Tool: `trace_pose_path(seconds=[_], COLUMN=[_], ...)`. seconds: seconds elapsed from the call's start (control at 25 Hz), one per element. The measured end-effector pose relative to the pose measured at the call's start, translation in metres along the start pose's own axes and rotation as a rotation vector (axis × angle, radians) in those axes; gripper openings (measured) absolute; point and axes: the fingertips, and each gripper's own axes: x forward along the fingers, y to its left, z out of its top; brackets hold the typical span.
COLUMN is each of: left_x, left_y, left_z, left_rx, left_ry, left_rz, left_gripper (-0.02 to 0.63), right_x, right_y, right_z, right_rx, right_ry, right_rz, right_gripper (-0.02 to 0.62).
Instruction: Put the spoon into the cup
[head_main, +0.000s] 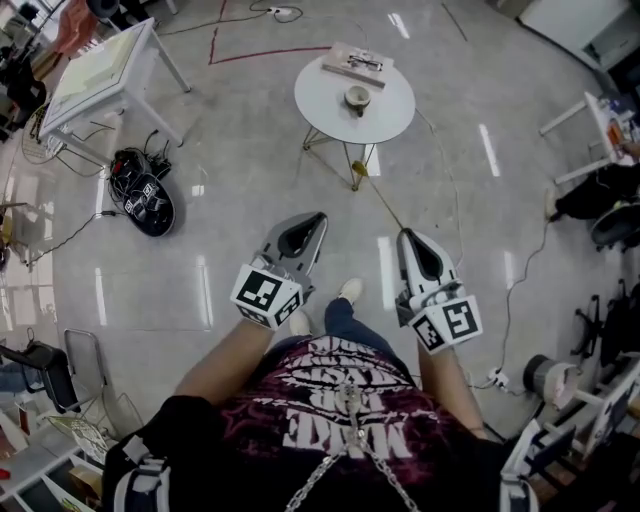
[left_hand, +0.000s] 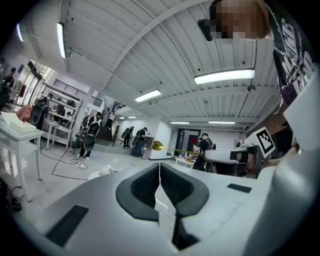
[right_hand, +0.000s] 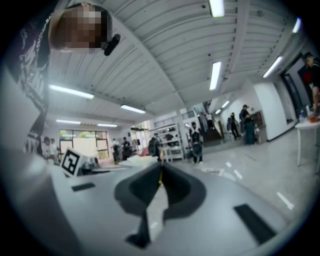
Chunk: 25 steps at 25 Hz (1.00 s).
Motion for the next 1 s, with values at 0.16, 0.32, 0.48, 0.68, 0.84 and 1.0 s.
trace_pose_path(seconds=[0.16,0.32,0.48,0.68,0.84,1.0], left_x=[0.028,0.054,0.080,0.100,0.110,0.117], left_y=[0.005,0.006,0.005,0.007,0.010,0.011], left_z=[0.005,0.010,0.008,0.012,0.016,0.022], left_rx=[0.007,0.007,0.015,0.024,0.039,0.061], left_ry=[-0.003,-0.017,-0.021,-0.030,-0.030,-0.041], left_rz=[0.007,0.007,0.007,0.021,0.042,0.078], left_gripper=[0.035,0.035,0.035,0.035,0.035,0.035], right_x=[0.011,0.019,0.021,0.027,0.034,0.039], right_y=[-0.026,-0.049,-0.074,-0.093,-0.104,-0.114], right_z=[0.008,0.011,0.011,0.016,0.023,0.033], right_rx=[-0.001,-0.007,0.002,0.005,0.002,-0.001], right_ry=[0.001,0.007,0.015,0.013,0.000,-0.020], right_rz=[0.005,0.005,-0.004,0.008,0.031,0.062], right_gripper=[0.035,0.035,0.035,0.035,0.035,0.035])
